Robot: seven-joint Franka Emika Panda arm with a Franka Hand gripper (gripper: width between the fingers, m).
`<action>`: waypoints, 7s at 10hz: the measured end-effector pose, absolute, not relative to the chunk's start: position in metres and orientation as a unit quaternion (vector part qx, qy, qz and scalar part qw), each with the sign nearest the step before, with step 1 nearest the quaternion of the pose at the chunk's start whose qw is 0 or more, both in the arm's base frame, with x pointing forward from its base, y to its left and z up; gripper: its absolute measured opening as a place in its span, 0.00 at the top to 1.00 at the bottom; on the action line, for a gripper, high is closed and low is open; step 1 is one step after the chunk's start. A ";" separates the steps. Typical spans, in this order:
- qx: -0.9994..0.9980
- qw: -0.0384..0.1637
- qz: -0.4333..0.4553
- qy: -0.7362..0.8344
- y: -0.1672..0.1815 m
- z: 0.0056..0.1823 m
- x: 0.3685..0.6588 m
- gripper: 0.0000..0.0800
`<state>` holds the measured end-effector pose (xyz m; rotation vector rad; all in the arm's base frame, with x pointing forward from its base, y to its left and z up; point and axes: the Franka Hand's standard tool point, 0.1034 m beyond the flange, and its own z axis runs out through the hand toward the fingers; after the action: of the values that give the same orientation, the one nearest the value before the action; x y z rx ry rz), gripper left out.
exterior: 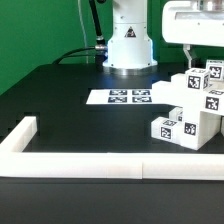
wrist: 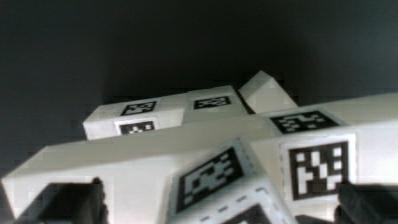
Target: Assemble chair
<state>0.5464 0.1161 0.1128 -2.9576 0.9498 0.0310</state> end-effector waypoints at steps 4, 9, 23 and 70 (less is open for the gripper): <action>-0.986 0.008 0.006 0.169 0.114 0.113 0.546 0.19; -0.991 0.004 0.004 0.137 0.114 0.112 0.546 0.37; -0.859 0.010 0.011 0.511 0.118 0.112 0.545 0.64; -0.905 -0.013 0.014 0.425 0.120 0.113 0.543 0.64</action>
Offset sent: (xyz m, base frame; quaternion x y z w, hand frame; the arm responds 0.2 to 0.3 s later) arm 0.0012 0.0039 0.0018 -0.0189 0.0029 -0.2077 0.9780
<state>0.5434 0.1201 0.1130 -2.8665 1.3459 0.0440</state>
